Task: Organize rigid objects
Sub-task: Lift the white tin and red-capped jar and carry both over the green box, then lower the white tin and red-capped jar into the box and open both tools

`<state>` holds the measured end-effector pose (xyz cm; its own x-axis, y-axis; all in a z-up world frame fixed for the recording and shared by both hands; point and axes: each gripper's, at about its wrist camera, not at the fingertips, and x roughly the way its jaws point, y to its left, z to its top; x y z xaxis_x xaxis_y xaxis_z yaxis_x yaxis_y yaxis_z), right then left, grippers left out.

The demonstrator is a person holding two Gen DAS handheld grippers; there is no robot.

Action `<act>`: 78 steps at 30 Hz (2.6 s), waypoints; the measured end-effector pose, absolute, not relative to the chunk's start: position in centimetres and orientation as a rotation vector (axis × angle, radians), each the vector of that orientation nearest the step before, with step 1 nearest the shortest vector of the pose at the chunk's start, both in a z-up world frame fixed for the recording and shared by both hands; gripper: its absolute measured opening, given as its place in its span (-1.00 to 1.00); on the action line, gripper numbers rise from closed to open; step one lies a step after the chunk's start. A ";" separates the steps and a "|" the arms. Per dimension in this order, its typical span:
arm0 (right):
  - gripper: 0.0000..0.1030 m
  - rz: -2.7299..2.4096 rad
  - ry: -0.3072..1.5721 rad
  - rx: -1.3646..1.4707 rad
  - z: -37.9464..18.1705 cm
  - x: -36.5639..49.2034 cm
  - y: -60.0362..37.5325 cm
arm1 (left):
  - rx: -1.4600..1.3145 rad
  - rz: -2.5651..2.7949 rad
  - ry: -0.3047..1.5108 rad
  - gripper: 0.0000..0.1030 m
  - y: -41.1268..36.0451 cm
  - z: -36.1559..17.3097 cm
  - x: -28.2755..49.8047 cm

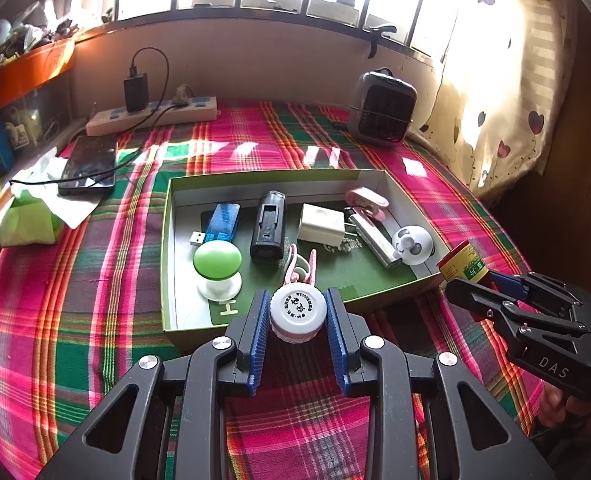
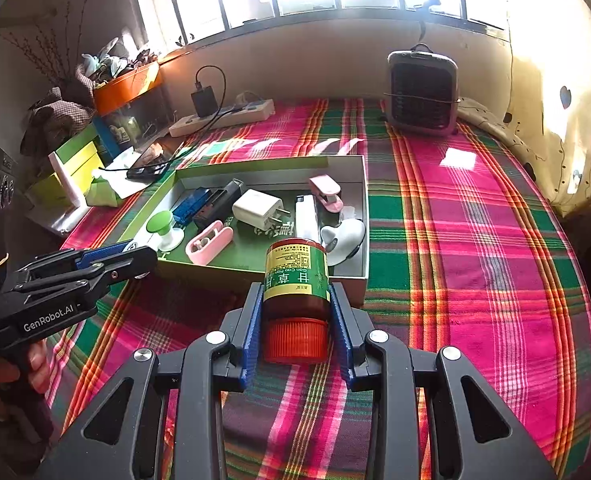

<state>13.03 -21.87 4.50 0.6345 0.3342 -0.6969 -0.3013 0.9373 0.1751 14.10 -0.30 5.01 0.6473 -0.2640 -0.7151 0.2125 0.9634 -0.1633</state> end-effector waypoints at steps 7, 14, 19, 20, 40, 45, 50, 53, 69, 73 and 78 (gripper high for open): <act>-0.35 0.408 0.823 0.032 4.5 15.3 -20.9 | -0.073 -0.267 0.825 -0.48 0.1 5.3 15.8; -0.35 0.455 0.845 0.012 4.1 17.6 -19.5 | -0.078 -0.270 0.836 -0.48 0.1 5.0 17.7; -0.35 0.503 0.870 -0.001 3.4 19.0 -18.3 | -0.082 -0.264 0.843 -0.48 0.4 4.7 19.1; -0.35 0.508 0.874 -0.003 3.3 19.3 -18.1 | -0.083 -0.262 0.846 -0.48 0.4 4.7 19.4; -0.35 0.567 0.933 -0.069 1.4 20.8 -15.9 | -0.086 -0.239 0.863 -0.48 1.0 3.8 22.5; -0.35 0.559 0.926 -0.079 1.3 20.8 -15.9 | -0.073 -0.235 0.867 -0.48 0.8 3.4 22.9; -0.35 0.539 0.905 -0.110 1.4 20.6 -15.8 | -0.065 -0.234 0.878 -0.48 0.6 3.0 23.2; -0.35 0.535 0.900 -0.116 1.5 20.6 -15.7 | -0.063 -0.234 0.880 -0.48 0.5 2.8 23.4; -0.35 0.527 0.888 -0.113 1.5 20.4 -15.8 | -0.074 -0.234 0.885 -0.48 0.7 2.5 23.7; -0.35 0.523 0.887 -0.116 1.6 20.4 -15.7 | -0.078 -0.241 0.887 -0.48 0.6 2.5 23.6; -0.33 0.514 0.884 -0.119 1.6 20.3 -15.6 | -0.076 -0.244 0.889 -0.46 0.5 2.5 23.6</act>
